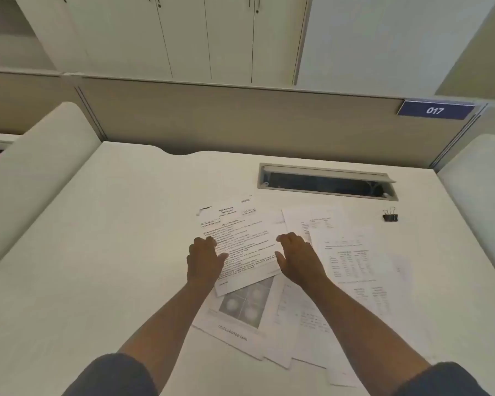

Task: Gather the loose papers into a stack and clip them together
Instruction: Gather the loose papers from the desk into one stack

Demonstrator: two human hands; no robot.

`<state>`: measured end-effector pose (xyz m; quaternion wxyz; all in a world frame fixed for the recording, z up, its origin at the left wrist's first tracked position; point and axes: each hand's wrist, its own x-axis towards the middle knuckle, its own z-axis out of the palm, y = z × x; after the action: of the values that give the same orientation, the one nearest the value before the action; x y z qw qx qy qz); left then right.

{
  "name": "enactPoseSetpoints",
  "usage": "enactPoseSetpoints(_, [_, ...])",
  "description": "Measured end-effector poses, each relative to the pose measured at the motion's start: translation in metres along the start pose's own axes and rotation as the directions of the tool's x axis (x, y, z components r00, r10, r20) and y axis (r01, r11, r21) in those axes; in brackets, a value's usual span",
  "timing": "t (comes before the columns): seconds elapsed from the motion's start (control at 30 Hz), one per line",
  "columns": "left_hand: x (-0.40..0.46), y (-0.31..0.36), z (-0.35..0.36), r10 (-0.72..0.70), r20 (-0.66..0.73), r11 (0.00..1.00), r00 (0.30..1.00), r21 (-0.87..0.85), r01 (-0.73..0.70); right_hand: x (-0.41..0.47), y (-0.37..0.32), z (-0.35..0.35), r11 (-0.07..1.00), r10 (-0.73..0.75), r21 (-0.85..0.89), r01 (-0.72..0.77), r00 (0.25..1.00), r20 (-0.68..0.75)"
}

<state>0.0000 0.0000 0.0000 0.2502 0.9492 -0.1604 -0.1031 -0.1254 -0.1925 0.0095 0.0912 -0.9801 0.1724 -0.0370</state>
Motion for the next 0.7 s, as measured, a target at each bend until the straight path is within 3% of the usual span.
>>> enactPoseSetpoints(0.2, [0.009,-0.015,0.01,-0.217,0.134,0.974,0.967,-0.044,0.224,0.001,-0.026,0.025,0.977,0.215,-0.034,-0.213,0.952,0.219])
enactPoseSetpoints(0.33, [0.019,-0.015,0.013,-0.252,0.143,0.948,0.957,-0.163,0.274,0.003,-0.033,0.035,0.953,0.297,-0.001,-0.304,0.928,0.224])
enactPoseSetpoints(0.57, [0.031,-0.014,0.009,-0.403,0.197,0.771,0.894,-0.452,0.448,0.008,-0.037,0.038,0.895,0.406,0.083,-0.437,0.879,0.249])
enactPoseSetpoints(0.7, [0.034,-0.021,0.009,-0.378,0.166,0.791,0.911,-0.453,0.41,0.004,-0.038,0.038,0.875,0.44,0.102,-0.474,0.865,0.241])
